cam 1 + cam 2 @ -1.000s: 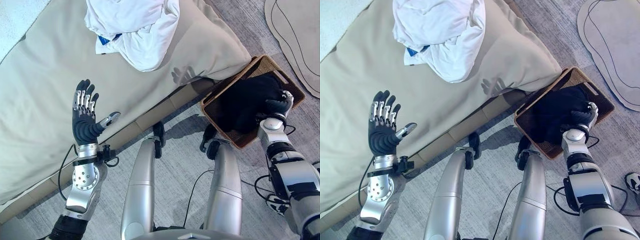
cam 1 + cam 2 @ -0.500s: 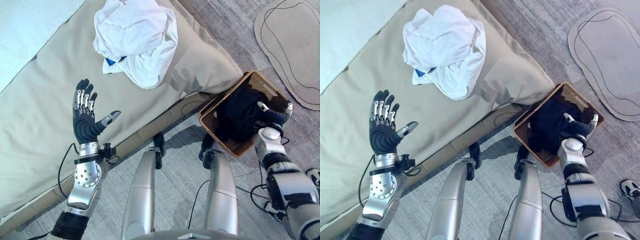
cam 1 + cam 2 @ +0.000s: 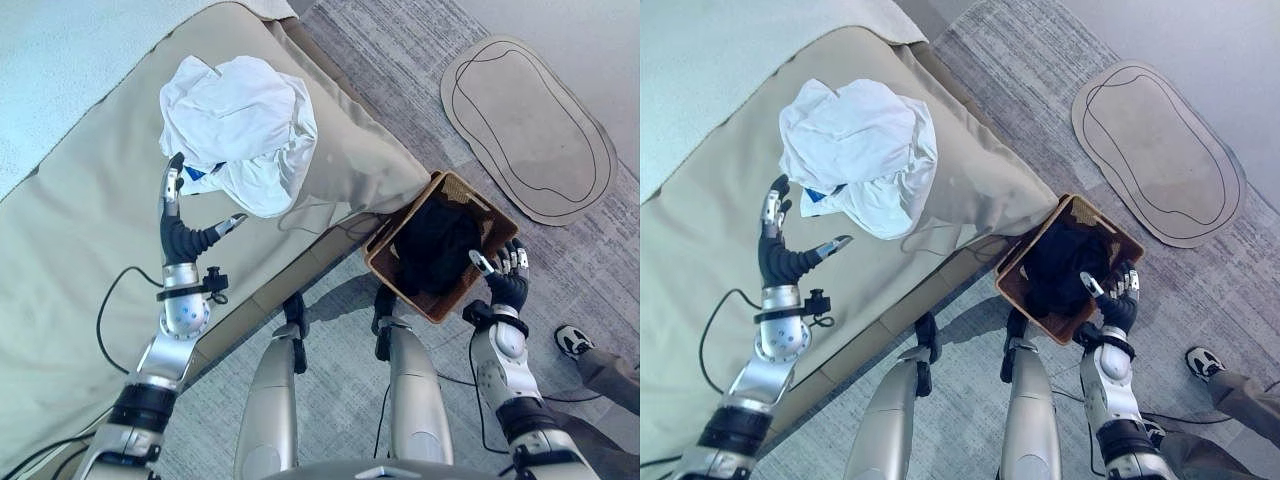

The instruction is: Pick up clothes into the bucket

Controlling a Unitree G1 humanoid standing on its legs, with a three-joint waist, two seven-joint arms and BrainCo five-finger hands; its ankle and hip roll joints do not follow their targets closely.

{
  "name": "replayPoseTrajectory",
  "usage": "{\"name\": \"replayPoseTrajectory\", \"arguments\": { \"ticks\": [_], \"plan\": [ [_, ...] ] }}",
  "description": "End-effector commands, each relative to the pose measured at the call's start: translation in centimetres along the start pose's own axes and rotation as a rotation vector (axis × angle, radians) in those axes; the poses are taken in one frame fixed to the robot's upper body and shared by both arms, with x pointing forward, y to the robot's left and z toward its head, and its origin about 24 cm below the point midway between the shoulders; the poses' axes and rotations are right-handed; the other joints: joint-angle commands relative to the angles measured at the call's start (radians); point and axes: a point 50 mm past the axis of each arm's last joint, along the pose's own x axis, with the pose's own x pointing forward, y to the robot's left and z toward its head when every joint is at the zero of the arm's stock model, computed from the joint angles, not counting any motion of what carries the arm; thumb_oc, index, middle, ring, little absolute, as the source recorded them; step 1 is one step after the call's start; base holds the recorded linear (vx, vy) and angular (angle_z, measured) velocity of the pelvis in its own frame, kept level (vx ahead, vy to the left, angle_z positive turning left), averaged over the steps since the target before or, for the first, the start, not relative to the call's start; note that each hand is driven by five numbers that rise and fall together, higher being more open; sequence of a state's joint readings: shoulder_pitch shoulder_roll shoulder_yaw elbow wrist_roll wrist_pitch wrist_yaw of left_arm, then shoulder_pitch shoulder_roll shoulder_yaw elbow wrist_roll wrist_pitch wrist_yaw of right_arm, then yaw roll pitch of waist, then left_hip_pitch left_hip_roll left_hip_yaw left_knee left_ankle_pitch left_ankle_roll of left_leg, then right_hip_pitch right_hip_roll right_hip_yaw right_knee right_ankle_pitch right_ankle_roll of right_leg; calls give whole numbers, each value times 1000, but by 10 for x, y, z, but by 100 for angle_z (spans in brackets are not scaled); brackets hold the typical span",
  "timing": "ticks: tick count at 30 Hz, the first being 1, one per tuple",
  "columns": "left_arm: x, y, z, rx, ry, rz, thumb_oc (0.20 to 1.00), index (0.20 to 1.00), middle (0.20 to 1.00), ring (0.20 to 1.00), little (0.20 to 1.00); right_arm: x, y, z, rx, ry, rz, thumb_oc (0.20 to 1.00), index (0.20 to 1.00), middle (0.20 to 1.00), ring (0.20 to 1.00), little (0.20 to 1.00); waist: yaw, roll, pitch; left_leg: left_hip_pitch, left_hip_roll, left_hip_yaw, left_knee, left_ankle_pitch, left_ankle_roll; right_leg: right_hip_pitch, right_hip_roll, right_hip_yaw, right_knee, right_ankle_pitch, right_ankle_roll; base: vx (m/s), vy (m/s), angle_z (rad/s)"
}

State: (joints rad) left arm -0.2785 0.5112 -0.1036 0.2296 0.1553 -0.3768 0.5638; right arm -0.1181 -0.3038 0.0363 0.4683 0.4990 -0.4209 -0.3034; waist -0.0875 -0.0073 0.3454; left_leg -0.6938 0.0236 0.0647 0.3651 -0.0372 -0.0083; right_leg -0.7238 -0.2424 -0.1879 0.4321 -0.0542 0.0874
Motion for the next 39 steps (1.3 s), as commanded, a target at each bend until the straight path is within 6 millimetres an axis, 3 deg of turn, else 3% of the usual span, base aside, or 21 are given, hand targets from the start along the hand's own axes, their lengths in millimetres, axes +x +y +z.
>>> {"name": "replayPoseTrajectory", "arguments": {
  "ticks": [1,6,10,15,16,17,20,22,23,24,25,26,27,29,30,31,33,34,36,37,39],
  "plan": [
    [27,21,-3,272,-82,17,1000,1000,1000,1000,1000,-3,9,21,-50,-122,144,1000,1000,1000,1000,1000,-13,-40,6,-61,17,-33,42,10,-19,50,-62,46,-169,159,100,16,40,8],
    [62,44,-15,539,-72,75,1000,1000,1000,1000,1000,-13,16,25,-83,-139,253,1000,1000,1000,1000,1000,-51,-60,18,-114,27,-25,117,-19,-18,15,-52,65,-151,155,102,-18,58,0],
    [82,67,-10,753,-128,93,1000,1000,1000,1000,1000,-18,14,30,-75,-162,286,1000,1000,1000,1000,1000,-72,-74,31,-174,39,-27,160,-31,-19,-36,-44,75,-136,153,104,-40,36,-14],
    [102,78,-7,984,-168,69,1000,1000,1000,1000,1000,-16,19,35,-73,-188,304,1000,1000,1000,1000,1000,-86,-88,44,-236,49,-35,186,-35,-21,-90,-33,77,-125,155,105,-28,10,-8],
    [106,80,-6,1007,-165,75,1000,1000,1000,1000,1000,-16,21,37,-66,-194,313,1000,1000,1000,1000,1000,-86,-86,41,-230,56,-41,187,-63,-29,-87,-26,81,-120,134,113,-36,17,-5],
    [111,81,-6,1031,-157,74,1000,1000,1000,1000,1000,-15,22,39,-63,-205,318,1000,1000,1000,1000,1000,-93,-94,47,-254,52,-35,186,-32,-22,-108,-30,78,-128,163,105,0,0,0],
    [118,85,1,1089,-190,76,1000,1000,1000,1000,1000,-16,23,41,-63,-214,324,1000,1000,1000,1000,1000,-95,-95,43,-260,60,-44,190,-59,-30,-117,-21,81,-126,147,115,15,6,-6],
    [120,88,4,1120,-201,81,1000,1000,1000,1000,1000,-15,25,41,-60,-217,321,1000,1000,1000,1000,1000,-99,-99,47,-281,57,-36,188,-29,-23,-135,-27,77,-135,174,107,0,0,0],
    [122,88,5,1129,-205,87,1000,1000,1000,1000,1000,-15,26,41,-58,-219,323,1000,1000,1000,1000,1000,-97,-95,40,-271,61,-43,188,-57,-31,-130,-19,82,-132,152,115,-72,22,-3],
    [124,89,6,1130,-207,95,1000,1000,1000,1000,1000,-15,26,42,-54,-221,325,1000,1000,1000,1000,1000,-103,-99,43,-285,56,-35,184,-28,-24,-141,-26,78,-141,177,108,77,4,-3],
    [124,90,6,1134,-202,100,1000,1000,1000,1000,1000,-15,26,42,-55,-222,328,1000,1000,1000,1000,1000,-101,-96,36,-275,61,-41,185,-56,-31,-135,-19,84,-135,154,116,-65,24,-4],
    [127,91,9,1140,-212,106,1000,1000,1000,1000,1000,-16,27,42,-54,-222,331,1000,1000,1000,1000,1000,-107,-98,38,-292,56,-34,186,-28,-24,-149,-25,82,-141,179,108,86,2,-3],
    [128,91,11,1147,-224,104,1000,1000,1000,1000,1000,-16,27,41,-56,-222,330,1000,1000,1000,1000,1000,-104,-93,31,-281,63,-40,186,-57,-31,-142,-19,86,-136,155,116,-61,27,-1],
    [131,93,17,1157,-248,110,1000,1000,1000,1000,1000,-16,28,43,-54,-230,335,1000,1000,1000,1000,1000,-107,-93,33,-297,58,-30,186,-31,-23,-155,-25,85,-142,179,107,0,0,0],
    [132,94,18,1161,-250,114,1000,1000,1000,1000,1000,-16,28,43,-54,-228,336,1000,1000,1000,1000,1000,-104,-88,26,-284,63,-37,186,-60,-30,-146,-18,89,-137,156,116,5,16,-4],
    [134,95,21,1166,-263,123,1000,1000,1000,1000,1000,-16,28,43,-54,-228,338,1000,1000,1000,1000,1000,-107,-89,29,-297,58,-29,185,-32,-22,-157,-25,85,-143,180,109,80,8,-2],
    [137,98,27,1173,-278,138,1000,1000,1000,1000,1000,-16,29,42,-56,-227,343,1000,1000,1000,1000,1000,-105,-81,19,-285,63,-35,184,-61,-28,-151,-19,91,-138,157,118,5,8,-2],
    [140,100,31,1174,-289,155,1000,1000,1000,1000,1000,-16,29,42,-54,-226,345,1000,1000,1000,1000,1000,-109,-84,21,-297,58,-26,182,-34,-21,-161,-26,89,-144,180,111,12,16,-3],
    [143,103,35,1170,-303,175,1000,1000,1000,1000,1000,-16,28,42,-54,-223,345,1000,1000,1000,1000,1000,-106,-78,10,-283,62,-33,182,-63,-28,-153,-19,95,-139,157,120,5,8,-2],
    [143,105,37,1170,-309,186,1000,1000,1000,1000,1000,-16,27,42,-53,-224,343,1000,1000,1000,1000,1000,-111,-81,12,-296,57,-26,178,-33,-20,-162,-27,91,-147,182,112,-71,13,-4],
    [144,109,44,1145,-337,227,1000,1000,1000,1000,1000,-16,27,42,-45,-225,341,1000,1000,1000,1000,1000,-110,-80,7,-296,56,-25,174,-33,-21,-161,-27,90,-151,183,113,-35,4,-1]
  ]
}}
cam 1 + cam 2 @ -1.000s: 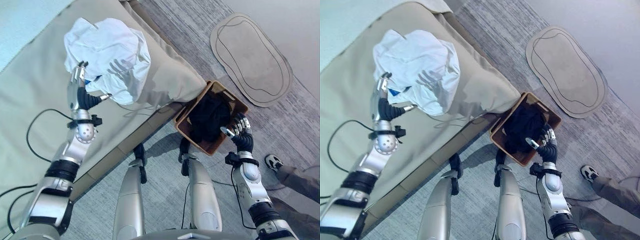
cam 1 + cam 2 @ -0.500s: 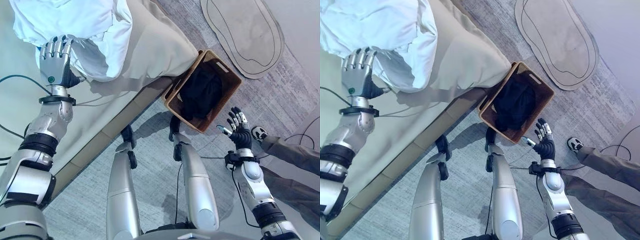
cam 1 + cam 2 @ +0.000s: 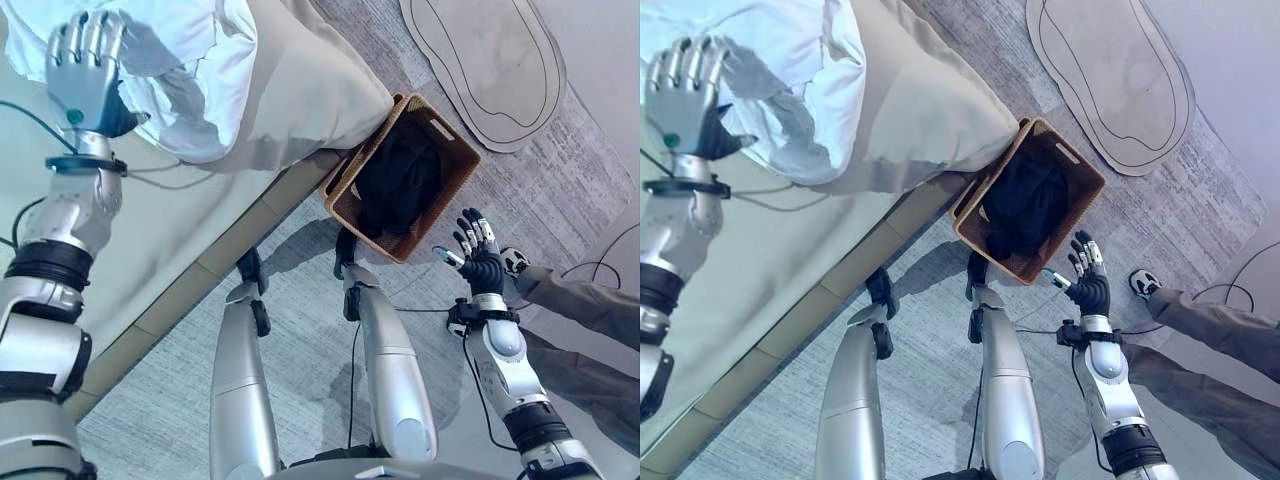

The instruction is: Pick up clothes into the bucket

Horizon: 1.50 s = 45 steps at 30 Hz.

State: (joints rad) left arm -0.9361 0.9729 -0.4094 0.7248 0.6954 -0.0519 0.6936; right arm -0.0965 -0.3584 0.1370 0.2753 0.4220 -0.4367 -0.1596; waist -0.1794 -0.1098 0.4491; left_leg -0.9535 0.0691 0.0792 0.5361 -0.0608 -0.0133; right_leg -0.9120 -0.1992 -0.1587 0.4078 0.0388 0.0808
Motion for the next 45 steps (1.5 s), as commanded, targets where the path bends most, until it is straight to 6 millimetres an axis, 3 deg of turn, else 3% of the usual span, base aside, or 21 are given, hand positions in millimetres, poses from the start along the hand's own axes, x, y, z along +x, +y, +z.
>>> {"name": "replayPoseTrajectory", "arguments": {
  "ticks": [1,4,5,6,7,8,10,14,21,22,23,25,45],
  "plan": [
    [2,20,-13,23,1,135,1000,1000,1000,1000,1000,-10,-8,13,2,-77,-4,1000,1000,1000,1000,1000,-18,24,-99,-35,11,-39,0,-10,-16,26,-71,60,-127,91,120,0,0,0],
    [1,31,-16,25,-24,203,1000,1000,1000,1000,1000,-11,-9,13,16,-77,-5,1000,1000,1000,1000,1000,-13,27,-105,-34,13,-39,-4,-11,-16,27,-72,58,-131,91,120,29,-4,0],
    [-1,33,-19,34,-23,217,1000,1000,1000,1000,1000,-11,-9,12,18,-76,-5,1000,1000,1000,1000,1000,-9,31,-113,-21,19,-48,-5,-40,-24,37,-65,61,-128,67,129,0,0,0],
    [-2,33,-22,43,-13,211,1000,1000,1000,1000,1000,-10,-10,13,20,-80,-7,1000,1000,1000,1000,1000,-11,27,-107,-34,15,-41,-3,-13,-17,28,-71,57,-132,90,120,81,-10,-3],
    [-3,31,-27,59,5,183,1000,1000,1000,1000,1000,-10,-10,14,19,-81,-7,1000,1000,1000,1000,1000,-8,32,-114,-22,20,-48,-3,-40,-24,38,-64,61,-129,69,129,-76,4,-5],
    [0,31,-31,80,20,168,1000,1000,1000,1000,1000,-8,-9,14,17,-84,-3,1000,1000,1000,1000,1000,-15,28,-107,-34,16,-39,-2,-13,-16,30,-71,56,-135,93,121,69,-7,-7],
    [8,31,-36,106,42,134,1000,1000,1000,1000,1000,-8,-7,14,16,-81,3,1000,1000,1000,1000,1000,-16,31,-113,-23,23,-46,2,-43,-23,41,-62,59,-130,71,131,32,-9,-3],
    [24,29,-37,91,89,58,1000,1000,1000,1000,1000,-7,-5,12,10,-70,19,1000,1000,1000,1000,1000,-29,27,-115,-30,24,-44,5,-41,-22,39,-60,61,-133,78,134,0,0,0],
    [34,24,-41,111,123,-53,1000,1000,1000,1000,1000,-6,-1,14,18,-74,43,1000,1000,1000,1000,1000,-43,27,-122,-46,26,-39,11,-39,-20,25,-59,66,-141,93,136,0,0,0],
    [37,25,-39,104,117,-47,784,784,784,784,784,-6,-2,14,20,-75,45,1000,1000,1000,1000,1000,-44,25,-121,-47,27,-38,10,-38,-20,24,-59,66,-143,95,137,-2,14,-5],
    [40,26,-36,117,98,-55,501,501,501,501,501,-6,-2,14,19,-72,46,1000,1000,1000,1000,1000,-47,26,-120,-50,27,-37,11,-38,-20,25,-58,66,-148,97,138,-1,1,-5],
    [44,28,-31,118,72,-61,200,200,200,200,200,-6,-3,15,25,-75,42,1000,1000,1000,1000,1000,-46,27,-118,-54,27,-37,10,-36,-19,23,-58,64,-150,100,141,-1,4,-2],
    [35,19,-28,85,36,-104,200,200,200,200,200,-8,-8,12,29,-64,32,1000,1000,1000,1000,1000,-42,36,-118,-66,26,-26,9,-35,-19,7,-65,74,-160,114,143,0,0,0]
  ]
}}
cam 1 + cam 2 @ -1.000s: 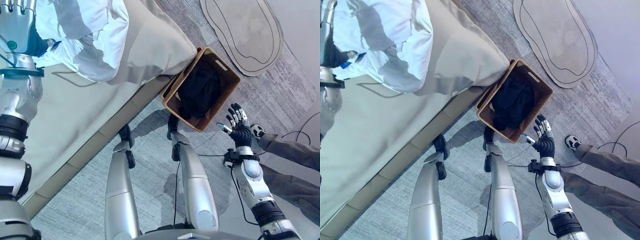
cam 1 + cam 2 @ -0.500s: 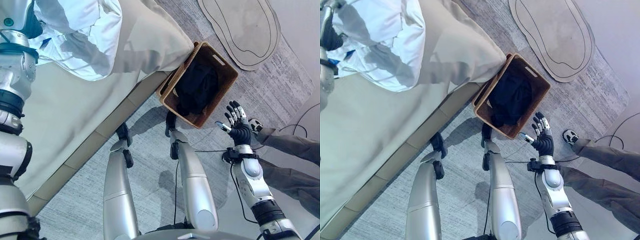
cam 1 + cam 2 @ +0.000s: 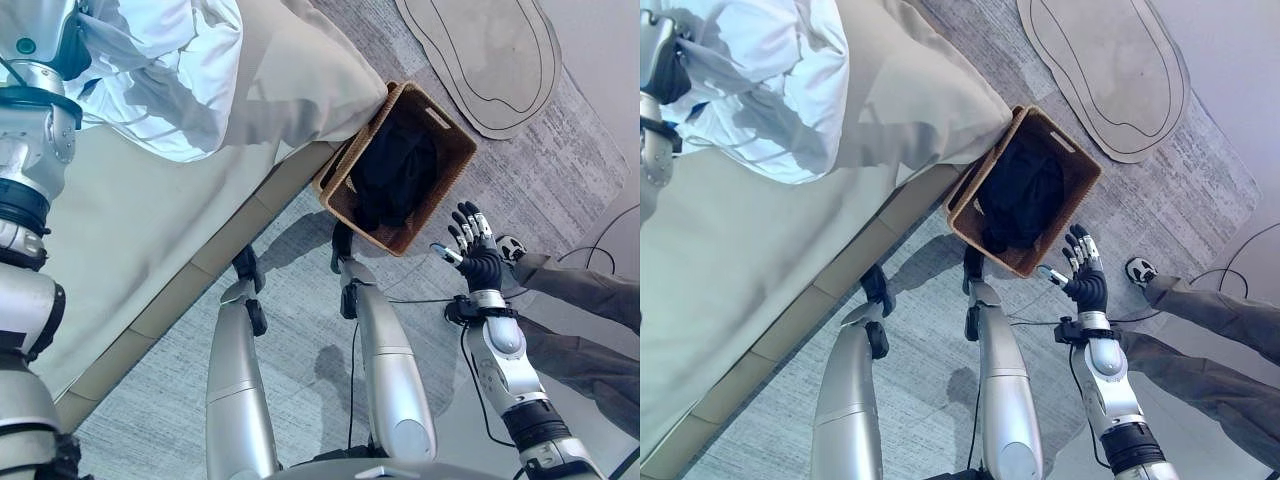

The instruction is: Pick up clothes into the bucket

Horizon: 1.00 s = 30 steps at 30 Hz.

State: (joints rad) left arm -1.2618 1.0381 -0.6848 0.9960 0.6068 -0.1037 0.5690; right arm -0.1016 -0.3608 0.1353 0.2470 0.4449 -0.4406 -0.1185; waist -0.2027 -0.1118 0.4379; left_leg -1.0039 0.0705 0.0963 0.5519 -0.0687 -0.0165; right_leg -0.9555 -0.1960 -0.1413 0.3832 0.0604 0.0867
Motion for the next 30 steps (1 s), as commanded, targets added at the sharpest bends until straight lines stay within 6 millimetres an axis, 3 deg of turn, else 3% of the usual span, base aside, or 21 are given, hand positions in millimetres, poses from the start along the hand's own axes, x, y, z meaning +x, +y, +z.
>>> {"name": "replayPoseTrajectory", "arguments": {
  "ticks": [1,7,9,10,11,18,30],
  "plan": [
    [-11,-7,-3,-43,11,4,200,200,200,200,200,-11,-10,6,-2,-33,-11,1000,1000,1000,1000,1000,-16,37,-105,-13,24,-44,-8,-26,-16,51,-68,57,-135,92,137,0,0,0],
    [-17,-11,11,-154,-13,30,200,200,200,200,200,-12,-11,3,-6,-20,-15,1000,1000,1000,1000,1000,-6,40,-108,3,20,-48,-15,-24,-15,59,-73,49,-125,87,137,0,0,0],
    [-37,-11,35,-318,-83,94,200,200,200,200,200,-13,-13,1,-4,-11,-41,1000,1000,1000,1000,1000,15,40,-104,22,7,-44,-38,10,-8,78,-87,36,-129,101,126,-38,-4,0],
    [-38,-12,34,-318,-80,90,200,200,200,200,200,-13,-13,1,-6,-9,-38,1000,1000,1000,1000,1000,16,45,-110,35,12,-51,-38,-18,-16,88,-79,40,-124,78,134,-76,-8,1],
    [-44,-11,41,-362,-99,107,200,200,200,200,200,-13,-14,1,-6,-11,-48,1000,1000,1000,1000,1000,23,41,-104,31,6,-44,-42,10,-8,87,-88,33,-128,97,124,-1,-16,4],
    [-90,-15,81,-651,-158,150,200,200,200,200,200,-12,-17,0,-14,-6,-76,1000,1000,1000,1000,1000,53,46,-108,120,-8,-53,-84,16,-9,168,-90,18,-135,82,113,-7,-19,9],
    [-125,1,128,-1036,-215,191,200,200,200,200,200,-17,-15,-11,0,47,-95,1000,1000,1000,1000,1000,89,44,-121,265,-21,-74,-171,48,-21,313,-95,-25,-170,71,107,11,-33,7]
  ]
}}
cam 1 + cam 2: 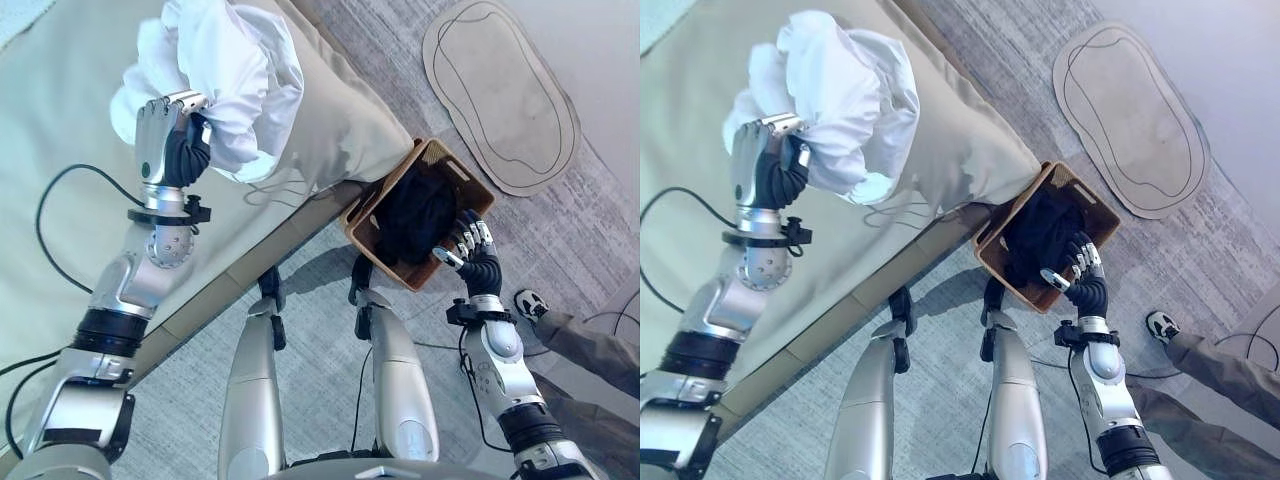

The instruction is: Pick up clothes into the bucket

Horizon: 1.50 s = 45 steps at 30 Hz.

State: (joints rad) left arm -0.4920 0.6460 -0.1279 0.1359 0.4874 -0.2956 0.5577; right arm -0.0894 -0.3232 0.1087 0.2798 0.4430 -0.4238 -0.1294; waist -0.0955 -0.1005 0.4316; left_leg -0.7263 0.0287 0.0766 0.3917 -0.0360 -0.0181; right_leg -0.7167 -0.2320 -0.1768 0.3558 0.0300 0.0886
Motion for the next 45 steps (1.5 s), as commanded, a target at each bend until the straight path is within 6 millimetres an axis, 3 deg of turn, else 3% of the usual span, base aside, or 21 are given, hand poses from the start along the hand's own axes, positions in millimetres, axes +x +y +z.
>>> {"name": "replayPoseTrajectory", "arguments": {
  "ticks": [1,7,14,17,23,25,28,32,38,40,42,44,45],
  "plan": [
    [-5,1,18,-162,-53,40,200,200,200,200,200,-11,-12,-1,-19,-1,-42,1000,1000,1000,1000,1000,-16,35,-117,6,20,-55,-21,17,-19,91,-59,9,-146,100,105,37,-28,4],
    [-10,-2,34,-297,-81,29,200,200,200,200,200,-11,-9,-4,-26,14,-45,1000,1000,1000,1000,1000,1,42,-134,100,20,-62,-71,28,-21,186,-63,-8,-167,93,106,58,-26,6],
    [3,16,62,-526,-199,25,200,200,200,200,200,1,5,9,-356,-45,115,1000,1000,1000,1000,1000,24,68,-196,315,13,-59,-291,108,-38,367,-59,-62,-270,107,124,88,-13,8],
    [10,19,79,-640,-265,-12,200,200,200,200,200,14,19,18,-475,-99,211,1000,1000,1000,1000,1000,33,78,-221,384,19,-60,-361,131,-47,416,-54,-81,-283,98,128,64,-27,13],
    [17,14,104,-937,-323,-94,200,200,200,200,200,26,55,37,-523,-199,426,1000,1000,1000,1000,1000,38,82,-262,477,31,-56,-413,148,-53,495,-41,-93,-296,87,124,64,-34,8],
    [17,12,108,-970,-332,-113,200,200,200,200,200,27,60,39,-519,-207,457,1000,1000,1000,1000,1000,39,82,-263,496,33,-54,-415,145,-53,512,-38,-93,-298,85,122,71,-37,-1],
    [16,3,129,-1128,-376,-229,200,200,200,200,200,28,87,49,-428,-228,602,1000,1000,1000,1000,1000,45,83,-307,561,39,-46,-423,128,-51,575,-23,-93,-317,72,120,127,-58,-3],
    [14,-2,137,-1179,-387,-269,200,200,200,200,200,26,96,49,-357,-210,634,1000,1000,1000,1000,1000,48,84,-320,589,41,-43,-431,124,-51,603,-18,-93,-330,70,119,70,-31,-3],
    [4,-22,160,-1304,-375,-397,200,200,200,200,200,21,130,40,-24,-110,651,1000,1000,1000,1000,1000,52,87,-367,653,48,-27,-444,111,-54,667,-2,-93,-358,61,112,73,-36,-4],
    [4,-22,160,-1304,-375,-397,200,200,200,200,200,21,130,40,-23,-110,651,1000,1000,1000,1000,1000,53,87,-366,654,48,-27,-444,111,-54,669,-2,-92,-359,61,112,17,-10,-2],
    [4,-25,171,-1334,-398,-425,200,200,200,200,200,17,146,40,29,-94,718,1000,1000,1000,1000,1000,54,86,-377,668,52,-23,-448,108,-55,682,2,-91,-366,59,110,36,-31,-1],
    [5,-25,174,-1338,-409,-432,200,200,200,200,200,13,149,40,50,-83,753,1000,1000,1000,1000,1000,55,85,-383,673,54,-22,-450,108,-56,689,3,-93,-369,57,109,18,-18,0],
    [5,-26,176,-1342,-417,-438,200,200,200,200,200,11,150,41,68,-77,776,934,934,934,934,934,55,86,-386,677,54,-24,-451,108,-57,693,5,-92,-371,56,108,36,-21,0]
  ]
}}
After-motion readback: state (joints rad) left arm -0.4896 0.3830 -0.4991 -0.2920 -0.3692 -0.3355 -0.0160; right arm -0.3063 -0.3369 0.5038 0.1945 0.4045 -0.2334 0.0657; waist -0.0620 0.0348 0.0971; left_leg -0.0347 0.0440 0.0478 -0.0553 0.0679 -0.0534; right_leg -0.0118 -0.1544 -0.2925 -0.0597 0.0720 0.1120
